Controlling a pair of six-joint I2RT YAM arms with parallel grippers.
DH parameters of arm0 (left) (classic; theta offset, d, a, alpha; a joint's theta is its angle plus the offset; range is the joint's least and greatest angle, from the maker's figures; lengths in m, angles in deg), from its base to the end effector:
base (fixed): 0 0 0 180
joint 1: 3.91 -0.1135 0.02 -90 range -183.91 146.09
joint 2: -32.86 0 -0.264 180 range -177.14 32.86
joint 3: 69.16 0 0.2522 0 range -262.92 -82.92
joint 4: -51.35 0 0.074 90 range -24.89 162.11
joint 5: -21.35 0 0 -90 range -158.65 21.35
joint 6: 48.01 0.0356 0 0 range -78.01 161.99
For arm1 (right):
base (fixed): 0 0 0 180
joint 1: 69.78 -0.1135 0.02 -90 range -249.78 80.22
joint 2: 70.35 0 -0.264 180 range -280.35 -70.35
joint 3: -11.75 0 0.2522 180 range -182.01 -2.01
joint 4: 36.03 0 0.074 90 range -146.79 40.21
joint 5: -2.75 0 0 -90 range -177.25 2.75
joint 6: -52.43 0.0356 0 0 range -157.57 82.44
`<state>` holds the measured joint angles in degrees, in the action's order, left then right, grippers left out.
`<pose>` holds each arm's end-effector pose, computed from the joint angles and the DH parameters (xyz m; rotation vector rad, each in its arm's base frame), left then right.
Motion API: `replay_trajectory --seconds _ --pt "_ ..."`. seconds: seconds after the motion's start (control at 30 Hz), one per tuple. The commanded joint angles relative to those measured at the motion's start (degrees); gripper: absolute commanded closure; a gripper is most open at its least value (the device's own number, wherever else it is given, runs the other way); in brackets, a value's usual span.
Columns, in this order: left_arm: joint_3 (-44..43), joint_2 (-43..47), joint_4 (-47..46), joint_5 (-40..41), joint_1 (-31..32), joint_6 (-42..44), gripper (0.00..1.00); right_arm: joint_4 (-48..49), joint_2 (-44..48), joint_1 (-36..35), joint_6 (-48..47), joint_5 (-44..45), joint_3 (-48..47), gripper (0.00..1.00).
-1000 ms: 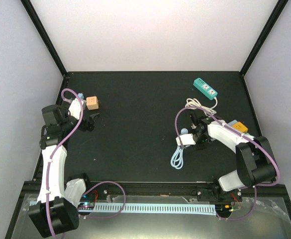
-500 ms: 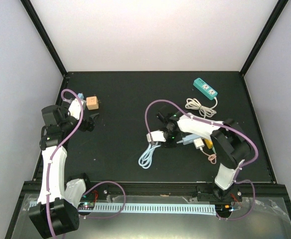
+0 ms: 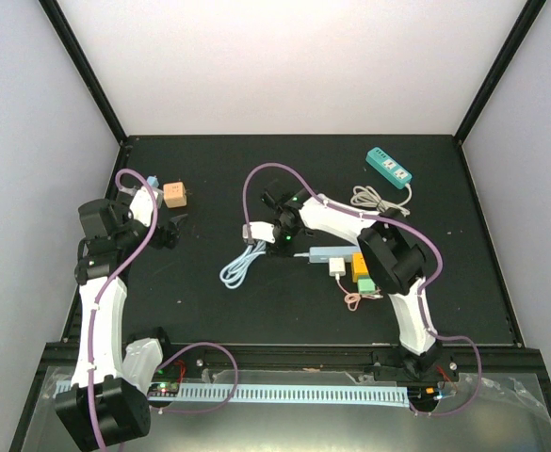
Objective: Pull the plug off the socket
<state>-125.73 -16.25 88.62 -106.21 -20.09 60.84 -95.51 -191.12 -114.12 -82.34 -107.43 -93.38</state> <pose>0.1846 0.0310 0.2950 0.4296 1.9405 -0.2922 0.2957 0.3062 0.1685 -2.0392 1.9771 0.5039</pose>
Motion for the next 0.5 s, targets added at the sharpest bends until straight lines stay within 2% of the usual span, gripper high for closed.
replay_trajectory --seconds 0.0,0.13,0.27,0.47 --pt "-0.2 1.3 -1.0 -1.4 -0.4 0.2 0.01 1.1 -3.6 -1.4 5.0 -4.2 -6.1 0.87" --pt "-0.2 1.6 -0.1 -2.9 -0.4 1.4 0.01 2.5 -5.7 -1.4 7.8 -5.6 -8.6 0.80" --pt "-1.2 1.4 2.6 -4.2 -0.4 5.1 0.01 1.7 -5.0 -1.4 8.5 -5.1 -9.8 0.60" --pt "-0.4 3.0 4.4 -7.9 -0.3 8.4 0.01 -1.1 2.2 1.1 7.0 -5.0 -7.1 0.41"
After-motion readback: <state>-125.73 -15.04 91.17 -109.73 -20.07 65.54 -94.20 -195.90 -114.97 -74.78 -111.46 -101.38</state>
